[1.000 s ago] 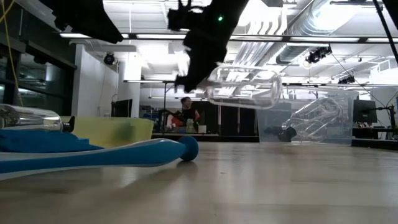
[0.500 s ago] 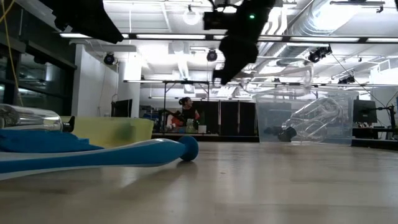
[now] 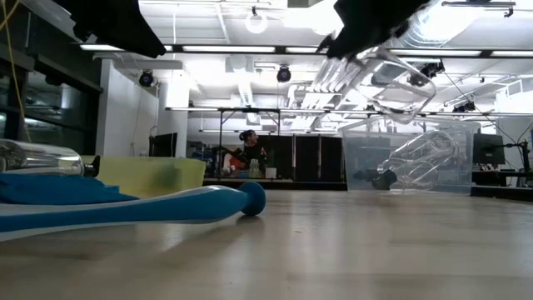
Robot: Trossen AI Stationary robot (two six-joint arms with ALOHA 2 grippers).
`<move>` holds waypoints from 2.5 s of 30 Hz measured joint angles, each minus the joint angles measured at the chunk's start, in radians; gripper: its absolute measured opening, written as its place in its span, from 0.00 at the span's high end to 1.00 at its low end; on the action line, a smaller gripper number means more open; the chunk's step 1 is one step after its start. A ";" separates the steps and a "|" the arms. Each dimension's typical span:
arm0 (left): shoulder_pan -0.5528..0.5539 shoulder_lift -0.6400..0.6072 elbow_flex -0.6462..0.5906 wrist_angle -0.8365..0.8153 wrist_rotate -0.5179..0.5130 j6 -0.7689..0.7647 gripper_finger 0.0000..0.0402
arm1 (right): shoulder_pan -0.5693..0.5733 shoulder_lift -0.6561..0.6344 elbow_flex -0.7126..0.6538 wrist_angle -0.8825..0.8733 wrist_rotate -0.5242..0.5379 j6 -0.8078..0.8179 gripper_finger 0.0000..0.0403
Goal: Pick & Place Kitchen Sink Supplies
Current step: Put the transparent soap dispenser into the transparent bin
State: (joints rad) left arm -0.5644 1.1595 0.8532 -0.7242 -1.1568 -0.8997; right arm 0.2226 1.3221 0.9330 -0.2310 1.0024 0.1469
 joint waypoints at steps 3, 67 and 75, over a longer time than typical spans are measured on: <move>0.000 0.000 0.000 0.001 0.000 0.000 0.67 | 0.026 -0.100 -0.107 0.169 0.091 -0.041 0.68; 0.001 0.000 0.000 0.020 -0.006 0.000 0.67 | -0.818 -0.242 -0.661 1.478 -0.145 0.142 0.68; 0.001 0.000 0.000 0.019 -0.005 0.000 0.67 | -0.889 -0.096 -0.661 1.478 -0.115 0.333 0.68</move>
State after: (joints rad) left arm -0.5634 1.1595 0.8532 -0.7050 -1.1622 -0.8996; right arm -0.6660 1.2264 0.2722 1.2472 0.8873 0.4795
